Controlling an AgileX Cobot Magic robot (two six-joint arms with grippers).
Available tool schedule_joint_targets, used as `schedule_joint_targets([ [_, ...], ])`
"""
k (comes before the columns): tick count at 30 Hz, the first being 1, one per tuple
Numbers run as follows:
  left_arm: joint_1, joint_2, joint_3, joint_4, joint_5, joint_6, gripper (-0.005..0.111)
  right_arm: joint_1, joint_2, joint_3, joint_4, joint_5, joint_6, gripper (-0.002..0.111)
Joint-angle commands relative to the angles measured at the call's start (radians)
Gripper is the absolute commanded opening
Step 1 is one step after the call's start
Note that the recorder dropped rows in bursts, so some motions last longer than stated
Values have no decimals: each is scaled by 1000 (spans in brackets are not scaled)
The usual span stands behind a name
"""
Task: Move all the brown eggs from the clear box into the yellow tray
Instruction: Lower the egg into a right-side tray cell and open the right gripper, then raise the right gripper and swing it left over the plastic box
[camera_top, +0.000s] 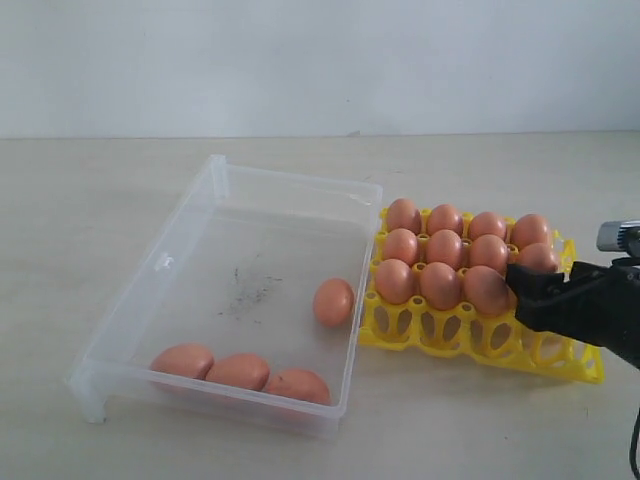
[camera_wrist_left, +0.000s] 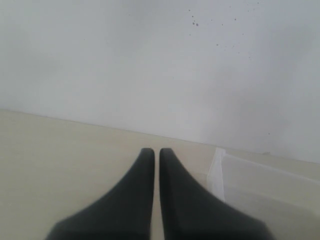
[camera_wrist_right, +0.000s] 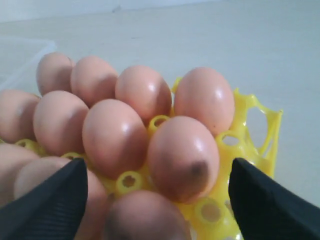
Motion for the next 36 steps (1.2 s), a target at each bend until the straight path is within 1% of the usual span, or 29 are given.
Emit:
schedule_joint_targets([
  [1, -4, 4, -4, 0, -2, -1, 4, -1, -60, 17, -37, -48, 11, 71],
  [5, -4, 4, -4, 0, -2, -1, 4, -1, -140, 44, -29, -48, 11, 71],
  [7, -4, 4, -4, 0, -2, -1, 4, -1, -178, 58, -49, -48, 35, 69],
  [9, -4, 4, -4, 0, -2, -1, 4, -1, -217, 63, -111, -48, 68, 66],
  [11, -4, 4, -4, 0, -2, -1, 4, -1, -252, 63, -214, -48, 135, 60],
  [13, -4, 4, -4, 0, -2, -1, 4, -1, -289, 52, -339, -48, 241, 50],
  [17, -4, 4, -4, 0, -2, -1, 4, 4, -345, -30, -602, -48, 423, 27],
  [19, -4, 4, -4, 0, -2, -1, 4, 28, -361, -85, -694, -48, 537, 12],
  [21, -4, 4, -4, 0, -2, -1, 4, 76, -367, -140, -746, -48, 597, 0],
  [23, -4, 4, -4, 0, -2, -1, 4, 137, -367, -204, -763, -41, 638, 0],
  [25, -4, 4, -4, 0, -2, -1, 4, 218, -367, -269, -764, 61, 667, 0],
  [27, -4, 4, -4, 0, -2, -1, 4, 304, -367, -334, -764, 207, 698, 0],
  [29, -4, 4, -4, 0, -2, -1, 4, 379, -367, -409, -770, 408, 753, 0],
  [30, -4, 4, -4, 0, -2, -1, 4, 422, -367, -455, -788, 557, 797, 0],
  [33, -4, 4, -4, 0, -2, -1, 4, 544, -357, -585, -954, 1015, 1013, 0],
  [34, -4, 4, -4, 0, -2, -1, 4, 580, -350, -614, -1013, 1126, 1084, 0],
  [35, -4, 4, -4, 0, -2, -1, 4, 608, -346, -637, -1042, 1184, 1117, 0],
  [36, -4, 4, -4, 0, -2, -1, 4, 622, -344, -650, -1042, 1190, 1118, 0],
])
